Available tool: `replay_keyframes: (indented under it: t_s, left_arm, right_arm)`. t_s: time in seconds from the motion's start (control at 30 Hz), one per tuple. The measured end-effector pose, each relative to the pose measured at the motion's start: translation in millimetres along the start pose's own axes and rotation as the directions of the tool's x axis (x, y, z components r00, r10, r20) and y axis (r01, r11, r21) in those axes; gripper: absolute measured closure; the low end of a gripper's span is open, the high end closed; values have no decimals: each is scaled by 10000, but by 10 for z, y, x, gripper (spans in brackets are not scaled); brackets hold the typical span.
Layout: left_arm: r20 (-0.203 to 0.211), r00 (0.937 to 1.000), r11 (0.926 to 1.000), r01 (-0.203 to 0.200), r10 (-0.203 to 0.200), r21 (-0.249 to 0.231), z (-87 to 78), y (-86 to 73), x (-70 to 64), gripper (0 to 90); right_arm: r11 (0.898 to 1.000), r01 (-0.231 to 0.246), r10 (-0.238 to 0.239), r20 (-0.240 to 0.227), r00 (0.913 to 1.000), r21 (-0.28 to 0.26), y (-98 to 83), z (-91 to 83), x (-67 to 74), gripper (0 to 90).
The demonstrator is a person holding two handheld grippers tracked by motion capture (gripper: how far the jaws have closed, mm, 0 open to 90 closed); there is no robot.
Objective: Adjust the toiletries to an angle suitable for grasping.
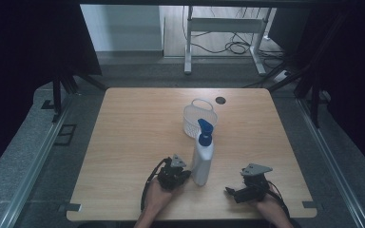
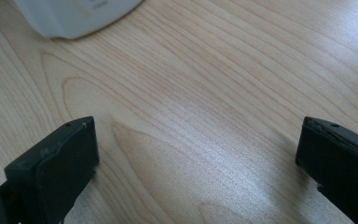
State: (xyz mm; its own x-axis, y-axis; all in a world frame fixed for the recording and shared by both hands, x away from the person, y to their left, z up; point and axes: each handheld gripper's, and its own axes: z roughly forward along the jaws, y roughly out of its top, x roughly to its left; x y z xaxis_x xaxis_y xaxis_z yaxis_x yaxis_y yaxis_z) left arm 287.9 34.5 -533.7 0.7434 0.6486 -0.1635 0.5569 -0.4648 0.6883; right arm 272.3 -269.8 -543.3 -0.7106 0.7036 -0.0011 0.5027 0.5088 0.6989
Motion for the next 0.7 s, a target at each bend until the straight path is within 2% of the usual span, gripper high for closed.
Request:
replay_keyframes:
  t_s: [0.33, 0.47, 0.7]
  left_arm:
    - [466, 9975, 9986, -536, 534, 26, 44, 41, -227, 894]
    - [637, 9951, 9972, -753, 753, -24, 55, 78, -274, 894]
    - [752, 9937, 9965, -825, 830, -92, 145, 167, -311, 894]
  right_arm:
    - [10000, 17, -17, -9, 10000, 6, 0, 0, -1, 0]
    - [10000, 15, -15, 0, 10000, 1, 0, 0, -1, 0]
    - [10000, 9, -9, -4, 10000, 3, 0, 0, 0, 0]
